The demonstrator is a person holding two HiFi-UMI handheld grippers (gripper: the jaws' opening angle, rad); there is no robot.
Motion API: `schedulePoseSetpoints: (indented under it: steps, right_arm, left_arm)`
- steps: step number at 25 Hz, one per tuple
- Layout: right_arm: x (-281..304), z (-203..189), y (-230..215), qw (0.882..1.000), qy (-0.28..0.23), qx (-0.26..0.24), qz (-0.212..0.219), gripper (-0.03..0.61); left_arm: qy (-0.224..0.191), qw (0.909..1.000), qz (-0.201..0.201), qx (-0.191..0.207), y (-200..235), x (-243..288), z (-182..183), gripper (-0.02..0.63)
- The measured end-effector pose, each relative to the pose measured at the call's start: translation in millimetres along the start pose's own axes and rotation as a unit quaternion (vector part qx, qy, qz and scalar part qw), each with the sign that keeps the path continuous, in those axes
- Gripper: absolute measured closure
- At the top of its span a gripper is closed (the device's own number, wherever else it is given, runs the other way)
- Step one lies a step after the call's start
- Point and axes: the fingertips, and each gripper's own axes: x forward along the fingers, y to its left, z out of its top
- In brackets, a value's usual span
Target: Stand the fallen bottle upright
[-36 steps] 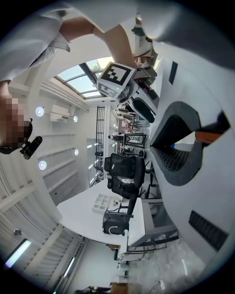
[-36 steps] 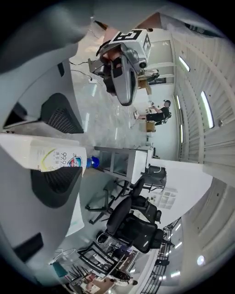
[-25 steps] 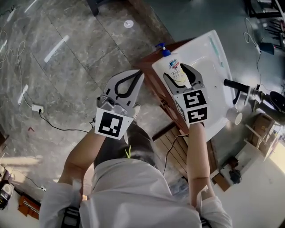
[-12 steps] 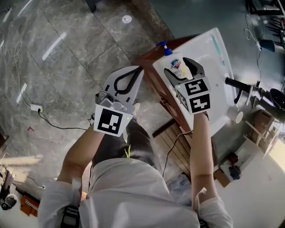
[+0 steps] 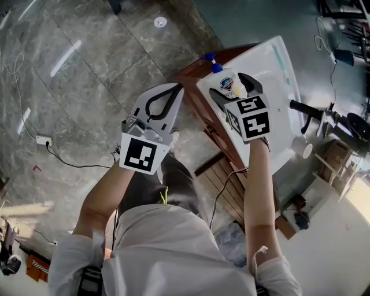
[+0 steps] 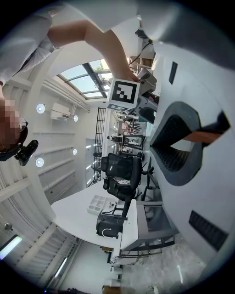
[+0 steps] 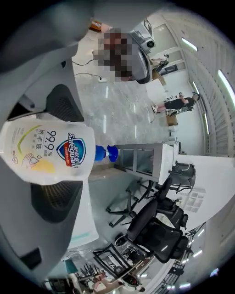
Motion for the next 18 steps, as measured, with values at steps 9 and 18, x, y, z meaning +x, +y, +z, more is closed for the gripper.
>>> schedulePoseSetpoints:
  steps: [9,18]
  right_arm:
    - [15.8,-0.3,-0.3,0.999,0.036,0.003,0.011,0.222]
    - [20.9,1.1,-6.9,0.998,0.056,0.0,-0.005,0.219]
  left_arm:
    - [0.002,0.9999,0.004,-0.013,12.4,-1.8,-4.9,0.597]
    - [0.0,0.9995,0.007,-0.03,17.9,-5.5,-8.3,0.597]
